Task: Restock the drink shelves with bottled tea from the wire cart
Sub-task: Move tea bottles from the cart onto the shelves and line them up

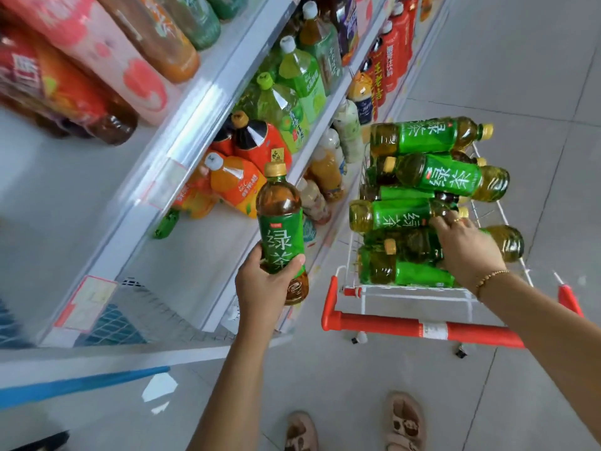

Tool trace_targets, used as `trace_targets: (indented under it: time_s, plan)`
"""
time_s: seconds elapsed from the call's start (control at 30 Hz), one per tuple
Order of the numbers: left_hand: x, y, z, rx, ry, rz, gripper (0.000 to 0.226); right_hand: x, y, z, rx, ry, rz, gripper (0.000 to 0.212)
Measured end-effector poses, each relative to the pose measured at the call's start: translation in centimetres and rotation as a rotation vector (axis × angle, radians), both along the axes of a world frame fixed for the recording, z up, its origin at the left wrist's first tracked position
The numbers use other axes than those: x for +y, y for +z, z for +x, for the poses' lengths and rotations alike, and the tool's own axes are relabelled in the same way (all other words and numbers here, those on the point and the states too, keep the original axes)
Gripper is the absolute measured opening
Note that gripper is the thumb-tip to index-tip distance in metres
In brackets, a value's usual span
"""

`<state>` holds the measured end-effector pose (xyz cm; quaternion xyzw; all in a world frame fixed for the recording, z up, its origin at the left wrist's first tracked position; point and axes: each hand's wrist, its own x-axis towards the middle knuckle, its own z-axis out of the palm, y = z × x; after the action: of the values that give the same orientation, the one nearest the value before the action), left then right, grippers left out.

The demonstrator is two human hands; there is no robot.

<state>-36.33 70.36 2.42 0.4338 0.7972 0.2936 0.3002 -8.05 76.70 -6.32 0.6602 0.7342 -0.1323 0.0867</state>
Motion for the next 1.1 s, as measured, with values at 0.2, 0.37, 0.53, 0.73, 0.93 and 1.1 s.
trace_targets:
  time_s: [0.2, 0.37, 0.53, 0.73, 0.93, 1.1]
  plan:
    - [-2.3, 0.8, -0.8, -0.048, 0.050, -0.033, 0.055, -0.3, 0.7, -0.7, -0.007, 0.005, 0.044, 0.049]
    - [-3.6, 1.8, -1.2, -0.084, 0.064, -0.028, 0.056, 0.4, 2.6, -0.9, -0.095, 0.045, -0.059, 0.033]
    - [-3.8, 4.5, -1.4, -0.093, 0.091, 0.031, 0.058, 0.3, 4.8, -1.2, 0.114, -0.060, -0.039, 0.060]
    - [-5.3, 8.9, -1.4, -0.131, 0.221, 0.211, 0.060, -1.5, 12.5, -2.9, 0.616, -0.282, 0.161, 0.066]
    - [-6.8, 15.1, -3.7, -0.142, 0.334, 0.538, 0.057, -3.0, 23.4, -9.8, 1.015, 0.031, 0.281, 0.065]
    - [-5.7, 18.7, -8.5, -0.023, 0.456, 0.812, 0.071, -1.3, 27.2, -19.6, 1.384, 0.249, 0.382, 0.061]
